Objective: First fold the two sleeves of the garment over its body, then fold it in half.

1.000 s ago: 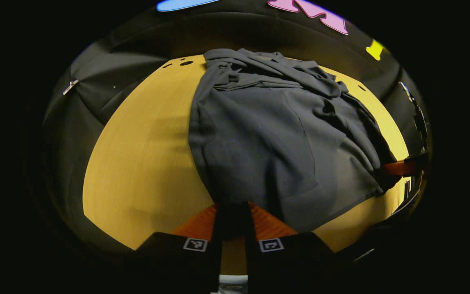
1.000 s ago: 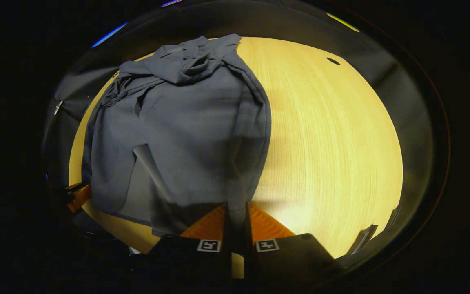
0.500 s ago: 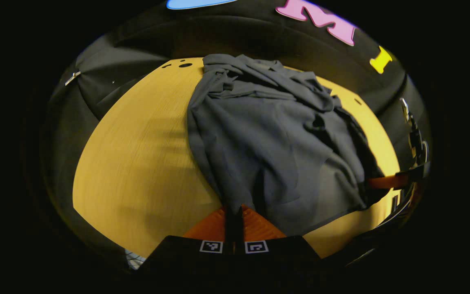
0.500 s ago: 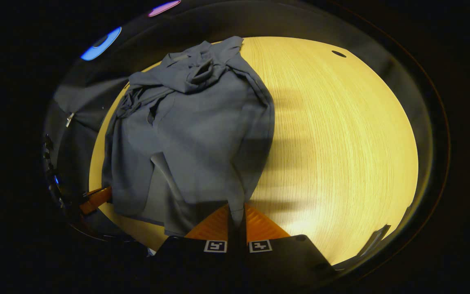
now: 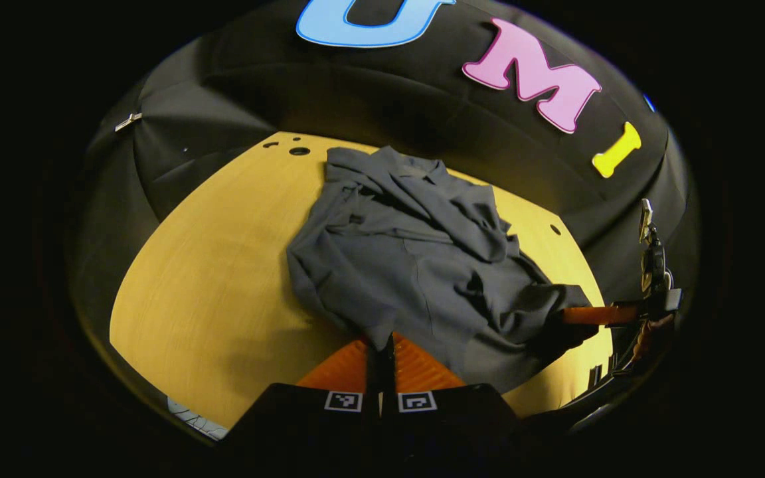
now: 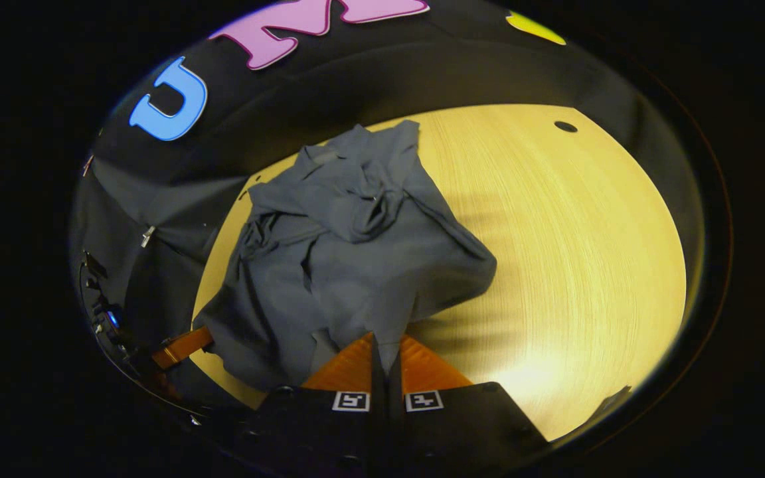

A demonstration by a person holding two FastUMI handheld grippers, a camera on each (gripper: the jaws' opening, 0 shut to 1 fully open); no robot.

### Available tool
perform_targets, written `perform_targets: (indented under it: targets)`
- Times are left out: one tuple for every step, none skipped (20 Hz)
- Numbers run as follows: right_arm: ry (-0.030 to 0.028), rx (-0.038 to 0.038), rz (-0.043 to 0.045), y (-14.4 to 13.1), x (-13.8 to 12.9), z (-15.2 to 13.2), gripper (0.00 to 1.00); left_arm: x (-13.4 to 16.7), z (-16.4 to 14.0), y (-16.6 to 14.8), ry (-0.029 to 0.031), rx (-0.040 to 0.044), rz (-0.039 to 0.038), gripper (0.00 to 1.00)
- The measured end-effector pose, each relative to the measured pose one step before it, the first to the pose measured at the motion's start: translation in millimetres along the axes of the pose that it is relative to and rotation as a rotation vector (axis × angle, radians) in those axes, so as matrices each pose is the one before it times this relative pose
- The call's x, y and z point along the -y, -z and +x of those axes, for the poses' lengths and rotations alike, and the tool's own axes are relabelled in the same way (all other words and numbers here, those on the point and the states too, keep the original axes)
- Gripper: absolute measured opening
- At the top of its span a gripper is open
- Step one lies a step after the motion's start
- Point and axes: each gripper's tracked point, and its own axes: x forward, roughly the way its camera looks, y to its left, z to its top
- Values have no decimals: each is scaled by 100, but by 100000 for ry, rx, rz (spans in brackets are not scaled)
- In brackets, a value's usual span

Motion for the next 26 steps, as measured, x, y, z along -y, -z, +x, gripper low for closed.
perform_targets:
  targets:
    - [-1292, 1685, -1014, -745, -356, 129, 5, 43, -23, -1040, 4, 1917, -144, 5]
    - [-1025, 1560, -850, -886, -223, -16, 5, 54, 45, -856, 288, 1374, -383, 5]
    - [-1090, 1371, -399, -880, -356, 111, 5, 83, 69, -980, 168, 1577, -833, 5]
    - [-890, 1051, -39, -966, -375, 148, 5, 72, 108, -817, 338, 1455, -904, 5]
    - [-760, 761, 243, -726, -179, 173, 5, 154, 125, -933, 278, 1332, -539, 5]
    - [-806, 998, 331, -855, -258, 97, 5, -14, 180, -983, -34, 1367, 187, 5]
    - [-611, 1143, 131, -827, -134, 42, 5, -36, 176, -965, -189, 1471, 586, 5]
    - [-369, 1122, -219, -900, -110, 0, 5, -6, 286, -869, -233, 1390, 428, 5]
    - [-317, 1273, -135, -960, -75, 179, 5, 88, 317, -992, -11, 1309, 50, 5]
    - [-423, 1006, 17, -853, -86, 208, 5, 44, 307, -1049, -22, 1475, -148, 5]
    - [-356, 1144, 361, -966, -79, 295, 5, 45, 351, -1111, 180, 1524, -7, 5]
    - [-192, 1081, 504, -978, 22, 238, 5, -21, 498, -1078, -132, 1545, 192, 5]
    - [-387, 1609, 574, -1178, -11, 258, 5, -63, 387, -927, -154, 1457, 178, 5]
    - [-460, 1344, 533, -1119, -142, 331, 5, -46, 387, -896, 128, 1529, -103, 5]
    - [-72, 1603, 380, -1196, 7, 515, 5, 102, 607, -1092, 104, 1493, 76, 5]
    - [-180, 1813, 258, -1142, 13, 436, 5, -19, 576, -844, -47, 1184, 272, 5]
    - [-38, 1487, 161, -1123, -42, 574, 5, 56, 690, -1095, -16, 1531, 264, 5]
    - [-125, 1376, 248, -1073, -23, 543, 5, 111, 658, -961, 113, 1317, 249, 5]
    - [-93, 1339, 199, -1112, -55, 700, 5, 95, 777, -995, 242, 1340, 486, 5]
    - [-85, 1550, -211, -1081, -75, 718, 5, -40, 801, -939, -29, 1431, 816, 5]
    - [39, 1457, -598, -1043, -89, 782, 5, -98, 867, -1049, -126, 1249, 1042, 5]
    - [-67, 1297, -444, -1061, -44, 753, 5, -60, 911, -798, -157, 1242, 1174, 5]
    - [48, 1314, -373, -1100, -64, 834, 5, -86, 913, -900, -304, 1256, 1065, 5]
    - [227, 1410, -148, -1208, -86, 961, 5, -90, 1147, -736, 96, 1218, 861, 5]
    - [-38, 1298, 129, -1113, -111, 975, 5, -208, 1210, -877, -426, 1285, 844, 5]
    - [-207, 1824, 421, -1115, -122, 934, 5, -328, 1023, -560, -16, 1256, 278, 5]
